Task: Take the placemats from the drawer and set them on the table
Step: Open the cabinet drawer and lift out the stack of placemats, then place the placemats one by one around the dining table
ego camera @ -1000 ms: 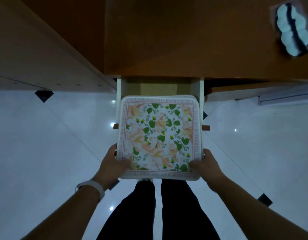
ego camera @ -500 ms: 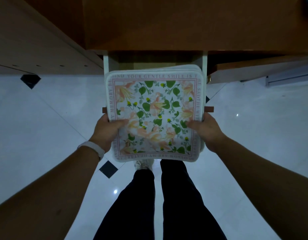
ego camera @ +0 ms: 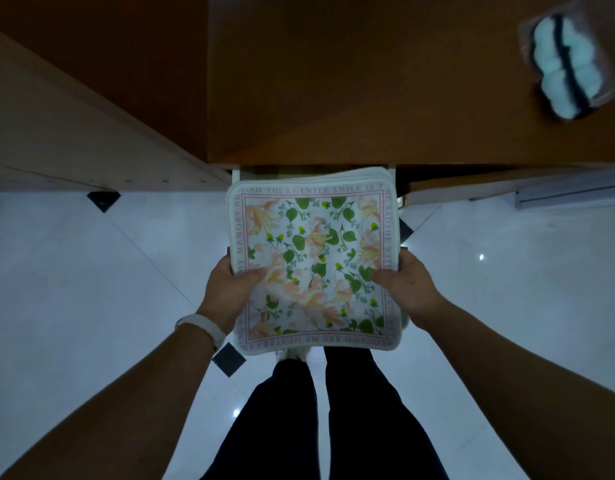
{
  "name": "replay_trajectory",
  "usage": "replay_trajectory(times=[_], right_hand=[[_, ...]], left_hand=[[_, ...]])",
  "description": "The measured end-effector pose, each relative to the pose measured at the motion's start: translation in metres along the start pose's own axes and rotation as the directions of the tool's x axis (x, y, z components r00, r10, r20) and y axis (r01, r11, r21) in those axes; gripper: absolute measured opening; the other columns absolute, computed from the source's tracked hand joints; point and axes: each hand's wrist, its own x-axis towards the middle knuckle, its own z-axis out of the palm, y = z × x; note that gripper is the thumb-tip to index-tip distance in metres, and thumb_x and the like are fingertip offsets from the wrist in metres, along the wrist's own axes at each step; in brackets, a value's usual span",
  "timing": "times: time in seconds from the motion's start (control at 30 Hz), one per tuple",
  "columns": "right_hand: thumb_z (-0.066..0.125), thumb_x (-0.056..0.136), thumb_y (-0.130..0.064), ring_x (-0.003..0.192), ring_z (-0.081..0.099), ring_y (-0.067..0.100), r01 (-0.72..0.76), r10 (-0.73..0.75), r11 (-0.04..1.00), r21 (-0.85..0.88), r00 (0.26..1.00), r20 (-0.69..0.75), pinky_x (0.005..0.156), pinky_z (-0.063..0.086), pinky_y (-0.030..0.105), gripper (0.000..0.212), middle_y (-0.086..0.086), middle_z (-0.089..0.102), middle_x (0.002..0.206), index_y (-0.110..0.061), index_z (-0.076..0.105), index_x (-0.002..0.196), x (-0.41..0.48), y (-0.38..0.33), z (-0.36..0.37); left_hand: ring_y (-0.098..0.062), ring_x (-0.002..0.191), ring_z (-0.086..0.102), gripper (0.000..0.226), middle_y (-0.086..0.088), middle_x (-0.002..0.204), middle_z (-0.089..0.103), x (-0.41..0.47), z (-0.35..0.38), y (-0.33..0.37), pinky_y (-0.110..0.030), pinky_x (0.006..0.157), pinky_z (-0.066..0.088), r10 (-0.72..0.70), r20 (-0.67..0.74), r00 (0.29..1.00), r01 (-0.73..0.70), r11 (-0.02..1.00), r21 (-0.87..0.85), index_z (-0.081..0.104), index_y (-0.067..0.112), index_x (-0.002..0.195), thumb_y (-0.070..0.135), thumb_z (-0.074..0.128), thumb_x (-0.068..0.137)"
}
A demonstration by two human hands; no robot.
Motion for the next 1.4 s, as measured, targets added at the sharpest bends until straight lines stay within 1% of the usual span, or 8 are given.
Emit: replay_trajectory(times=[0.2, 0.47, 0.67, 0.8, 1.0, 1.13, 1.23, 1.4], right_hand=[[0.074, 0.084, -0.019, 0.083, 0.064, 0.007, 0.061, -0.065, 0.997, -0.049, 0.994, -0.088, 0.061, 0.048, 0.021, 0.03, -0.007, 0.067, 0.097, -0.016, 0.059, 0.109, -0.052, -0.042, -0.02], [0.071, 0.085, -0.019, 0.091, 0.066, 0.019, 0.102, -0.106, 0.994, -0.03, 0.96, -0.258, 0.08, 0.057, 0.041, 0.03, -0.001, 0.067, 0.103, -0.019, 0.058, 0.111, -0.162, -0.077, -0.028], [0.07, 0.085, -0.017, 0.081, 0.064, 0.013, 0.139, -0.097, 0.988, 0.065, 0.894, -0.437, 0.058, 0.048, 0.026, 0.027, 0.0, 0.066, 0.098, -0.017, 0.057, 0.109, -0.246, -0.079, -0.013], [0.071, 0.083, -0.019, 0.082, 0.065, 0.014, 0.168, -0.077, 0.978, 0.125, 0.842, -0.534, 0.059, 0.049, 0.027, 0.03, 0.0, 0.067, 0.098, -0.016, 0.057, 0.11, -0.289, -0.07, -0.014], [0.072, 0.083, -0.019, 0.082, 0.067, 0.017, 0.222, -0.024, 0.949, 0.224, 0.76, -0.649, 0.06, 0.051, 0.028, 0.029, 0.0, 0.068, 0.098, -0.017, 0.058, 0.108, -0.353, -0.038, -0.035], [0.074, 0.082, -0.02, 0.08, 0.067, 0.016, 0.251, 0.048, 0.92, 0.3, 0.688, -0.724, 0.063, 0.052, 0.03, 0.028, -0.004, 0.067, 0.094, -0.018, 0.058, 0.106, -0.399, 0.002, -0.057], [0.074, 0.082, -0.019, 0.081, 0.069, 0.018, 0.283, 0.118, 0.881, 0.379, 0.643, -0.756, 0.068, 0.056, 0.033, 0.029, -0.001, 0.069, 0.097, -0.017, 0.059, 0.107, -0.437, 0.047, -0.073], [0.072, 0.084, -0.018, 0.083, 0.068, 0.017, 0.344, 0.237, 0.807, 0.48, 0.556, -0.797, 0.062, 0.052, 0.028, 0.032, 0.0, 0.067, 0.1, -0.015, 0.057, 0.111, -0.512, 0.142, -0.098]], left_hand=[[-0.023, 0.09, 0.072, 0.031, -0.006, 0.104, 0.073, -0.04, -0.009, 0.051, -0.037, 0.076, 0.06, 0.074, 0.06, 0.995, -0.074, 0.997, -0.002, 0.066, 0.011, 0.113, 0.005, 0.073, 0.084], [-0.024, 0.095, 0.07, 0.028, -0.003, 0.107, 0.072, -0.104, -0.037, 0.107, -0.042, 0.083, 0.058, 0.203, 0.229, 0.952, -0.206, 0.979, -0.013, 0.064, 0.02, 0.107, 0.002, 0.07, 0.086], [-0.026, 0.095, 0.07, 0.028, -0.004, 0.106, 0.072, -0.154, -0.058, 0.14, -0.045, 0.083, 0.058, 0.265, 0.34, 0.902, -0.283, 0.959, 0.004, 0.063, 0.019, 0.108, 0.002, 0.07, 0.086], [-0.027, 0.095, 0.069, 0.029, -0.005, 0.108, 0.071, -0.184, -0.055, 0.159, -0.047, 0.084, 0.057, 0.309, 0.425, 0.851, -0.362, 0.931, 0.048, 0.063, 0.019, 0.11, 0.003, 0.07, 0.087], [-0.027, 0.094, 0.071, 0.031, -0.006, 0.107, 0.073, -0.239, -0.023, 0.167, -0.048, 0.083, 0.058, 0.312, 0.558, 0.769, -0.419, 0.905, 0.072, 0.063, 0.015, 0.114, 0.001, 0.069, 0.087], [-0.026, 0.088, 0.073, 0.028, -0.006, 0.101, 0.075, -0.282, 0.013, 0.161, -0.046, 0.078, 0.06, 0.294, 0.642, 0.708, -0.466, 0.878, 0.112, 0.066, 0.016, 0.108, 0.002, 0.071, 0.084], [-0.029, 0.089, 0.073, 0.03, -0.007, 0.102, 0.075, -0.324, 0.05, 0.148, -0.051, 0.079, 0.059, 0.246, 0.719, 0.651, -0.493, 0.856, 0.153, 0.065, 0.016, 0.109, 0.001, 0.071, 0.084], [-0.03, 0.092, 0.073, 0.029, -0.01, 0.106, 0.074, -0.407, 0.123, 0.099, -0.051, 0.08, 0.059, 0.163, 0.835, 0.525, -0.573, 0.793, 0.206, 0.065, 0.013, 0.111, 0.001, 0.069, 0.085]])
